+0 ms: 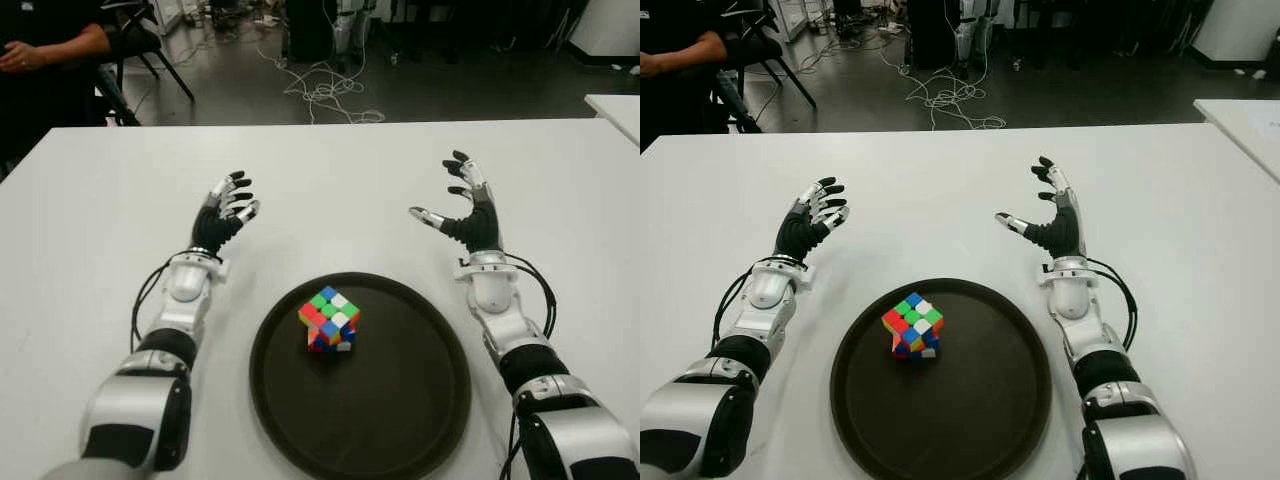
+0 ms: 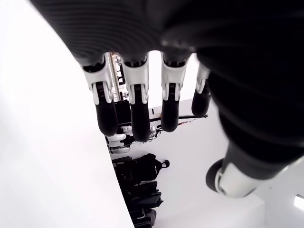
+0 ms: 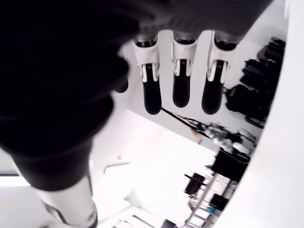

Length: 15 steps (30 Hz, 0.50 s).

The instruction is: Pick up the Rubik's Cube and put it in the plate

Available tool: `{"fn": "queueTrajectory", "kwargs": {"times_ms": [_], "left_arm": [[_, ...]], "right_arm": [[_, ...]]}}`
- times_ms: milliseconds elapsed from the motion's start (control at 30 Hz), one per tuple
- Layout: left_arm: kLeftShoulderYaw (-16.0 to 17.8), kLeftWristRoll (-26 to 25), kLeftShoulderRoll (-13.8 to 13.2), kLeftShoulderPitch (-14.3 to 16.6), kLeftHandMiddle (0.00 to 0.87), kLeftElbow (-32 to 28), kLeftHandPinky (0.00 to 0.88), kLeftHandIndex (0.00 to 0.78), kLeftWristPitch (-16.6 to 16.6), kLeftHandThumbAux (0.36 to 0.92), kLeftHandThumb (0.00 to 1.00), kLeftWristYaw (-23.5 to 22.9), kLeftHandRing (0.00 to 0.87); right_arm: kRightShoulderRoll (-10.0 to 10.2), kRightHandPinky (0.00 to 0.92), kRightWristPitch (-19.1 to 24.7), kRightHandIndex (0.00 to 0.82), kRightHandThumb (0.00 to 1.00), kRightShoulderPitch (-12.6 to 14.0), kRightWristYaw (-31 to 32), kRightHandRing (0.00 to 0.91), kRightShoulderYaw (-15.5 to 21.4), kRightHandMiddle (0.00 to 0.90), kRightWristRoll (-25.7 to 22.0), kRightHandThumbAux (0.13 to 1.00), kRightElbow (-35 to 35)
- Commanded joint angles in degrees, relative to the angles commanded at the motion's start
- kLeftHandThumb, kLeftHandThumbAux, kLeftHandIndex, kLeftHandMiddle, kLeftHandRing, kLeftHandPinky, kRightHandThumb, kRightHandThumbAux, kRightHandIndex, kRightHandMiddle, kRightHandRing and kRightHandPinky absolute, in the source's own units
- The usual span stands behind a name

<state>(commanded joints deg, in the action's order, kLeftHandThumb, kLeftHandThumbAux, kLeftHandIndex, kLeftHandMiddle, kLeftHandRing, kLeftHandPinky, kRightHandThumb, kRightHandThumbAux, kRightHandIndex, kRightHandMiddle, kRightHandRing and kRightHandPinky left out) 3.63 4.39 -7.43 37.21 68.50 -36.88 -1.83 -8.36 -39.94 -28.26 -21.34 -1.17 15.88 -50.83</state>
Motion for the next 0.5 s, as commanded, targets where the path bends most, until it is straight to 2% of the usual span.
{"fn": "queueTrajectory", "kwargs": {"times_ms": [200, 500], "left_arm": [[-0.67, 0.66, -0.07, -0.13, 0.182, -0.02, 0.232, 0.133, -0.33, 0.695, 0.156, 0.72, 0.205], [-0.93, 1.08, -0.17, -0.25, 0.18, -0.04, 0.232, 0.134, -0.73, 0.685, 0.159, 0.92, 0.205]], "right_arm": [[-0.21, 0.281, -1.98, 0.141, 0.059, 0.7, 0.1, 0.242, -0.03, 0.23, -0.18, 0.84, 0.29], [-0.01, 0.281, -2.19, 0.14, 0.075, 0.7, 0.88, 0.243, 0.86, 0.233, -1.8, 0.853, -0.02]]}}
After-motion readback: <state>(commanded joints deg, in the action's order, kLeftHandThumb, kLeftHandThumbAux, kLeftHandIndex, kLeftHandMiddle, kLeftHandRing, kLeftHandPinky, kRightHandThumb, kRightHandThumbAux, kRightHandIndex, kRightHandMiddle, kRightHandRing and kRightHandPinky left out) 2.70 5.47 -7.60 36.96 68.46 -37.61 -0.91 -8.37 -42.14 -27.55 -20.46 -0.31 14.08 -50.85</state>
